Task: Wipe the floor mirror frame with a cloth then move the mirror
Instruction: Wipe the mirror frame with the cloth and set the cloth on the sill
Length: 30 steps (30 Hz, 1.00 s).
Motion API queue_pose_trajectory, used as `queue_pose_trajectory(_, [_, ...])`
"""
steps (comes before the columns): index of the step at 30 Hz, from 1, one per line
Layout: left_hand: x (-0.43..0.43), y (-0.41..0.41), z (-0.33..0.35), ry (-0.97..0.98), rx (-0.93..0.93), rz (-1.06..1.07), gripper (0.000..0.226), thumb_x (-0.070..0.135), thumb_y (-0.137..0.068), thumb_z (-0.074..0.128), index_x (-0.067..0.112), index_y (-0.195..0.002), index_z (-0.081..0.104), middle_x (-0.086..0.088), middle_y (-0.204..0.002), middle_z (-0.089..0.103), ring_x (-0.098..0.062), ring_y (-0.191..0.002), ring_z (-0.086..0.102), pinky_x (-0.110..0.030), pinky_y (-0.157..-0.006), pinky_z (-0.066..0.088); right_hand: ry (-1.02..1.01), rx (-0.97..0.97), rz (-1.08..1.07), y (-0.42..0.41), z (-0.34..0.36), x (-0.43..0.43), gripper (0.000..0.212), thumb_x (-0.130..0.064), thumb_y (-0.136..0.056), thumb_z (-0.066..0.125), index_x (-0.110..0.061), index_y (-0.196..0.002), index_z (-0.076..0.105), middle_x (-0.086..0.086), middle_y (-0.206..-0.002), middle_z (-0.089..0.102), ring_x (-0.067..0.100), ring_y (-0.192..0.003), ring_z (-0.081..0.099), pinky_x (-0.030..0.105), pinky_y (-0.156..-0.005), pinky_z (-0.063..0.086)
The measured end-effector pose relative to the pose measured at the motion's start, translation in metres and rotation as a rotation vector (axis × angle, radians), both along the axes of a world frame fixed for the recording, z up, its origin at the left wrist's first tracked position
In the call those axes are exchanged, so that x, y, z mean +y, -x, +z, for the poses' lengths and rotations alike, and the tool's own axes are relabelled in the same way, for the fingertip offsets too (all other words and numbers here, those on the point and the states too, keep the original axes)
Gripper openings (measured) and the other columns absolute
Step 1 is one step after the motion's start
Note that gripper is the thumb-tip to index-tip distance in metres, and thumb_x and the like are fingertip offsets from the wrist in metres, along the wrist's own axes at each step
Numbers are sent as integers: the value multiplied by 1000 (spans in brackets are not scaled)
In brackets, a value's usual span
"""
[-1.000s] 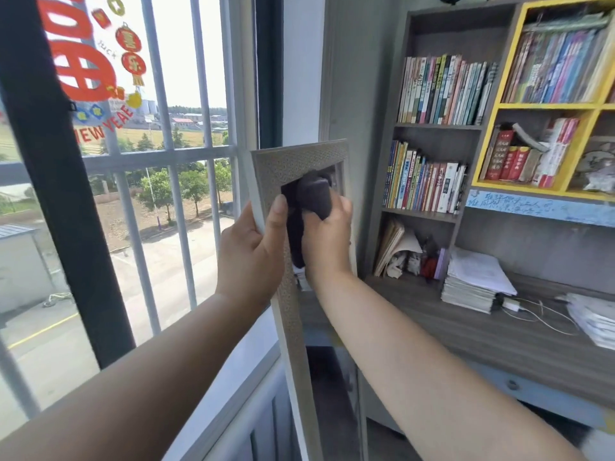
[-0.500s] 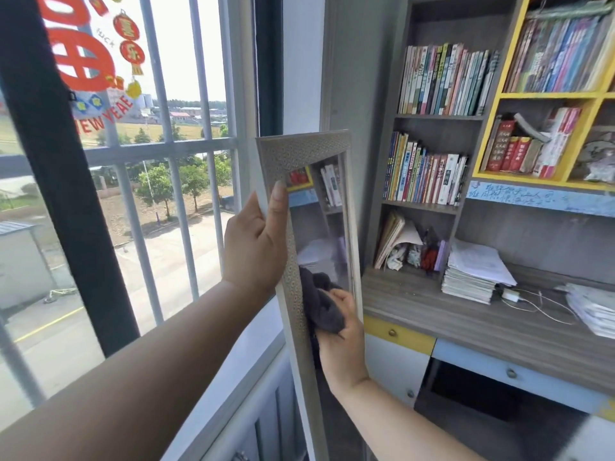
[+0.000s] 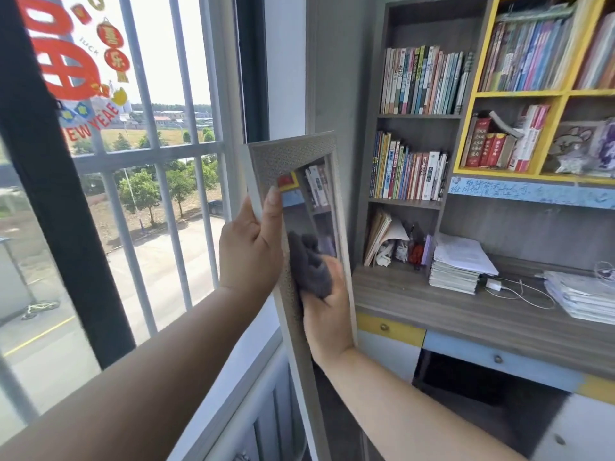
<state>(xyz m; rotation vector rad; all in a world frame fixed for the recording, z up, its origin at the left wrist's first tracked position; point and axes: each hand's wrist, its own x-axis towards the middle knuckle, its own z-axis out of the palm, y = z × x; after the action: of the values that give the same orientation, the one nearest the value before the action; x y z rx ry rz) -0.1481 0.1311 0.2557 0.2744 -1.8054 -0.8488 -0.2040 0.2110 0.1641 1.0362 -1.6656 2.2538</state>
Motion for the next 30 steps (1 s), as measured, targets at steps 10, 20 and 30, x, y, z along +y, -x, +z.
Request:
queue_pose_trajectory(10, [-2,1,-1,-26,-9,-33,39,56,-96,37,25,-73,45,3,-53,38,-7,-47,38,-26,-47,30,-16,-89,-119,63,53,-32,33,-19,-82,59,-51,-88,64,18,-120,56,32,-109,61,52,-99,50])
queue_pose_trajectory(20, [-2,1,0,-66,7,-54,52,58,-96,42,9,-94,58,-22,-74,60,-25,-62,55,-42,-58,45,-298,-414,-144,166,62,-40,40,-4,-96,44,-10,-135,52,20,-133,54,33,-119,55,29,-86,42])
queue_pose_trajectory(30, [1,0,-1,-69,4,-1,56,59,-96,37,7,-98,58,-15,-70,59,-23,-61,54,-39,-57,43,-257,-463,-96,104,35,-21,37,-20,-68,50,-15,-104,60,21,-122,56,38,-107,62,43,-87,55])
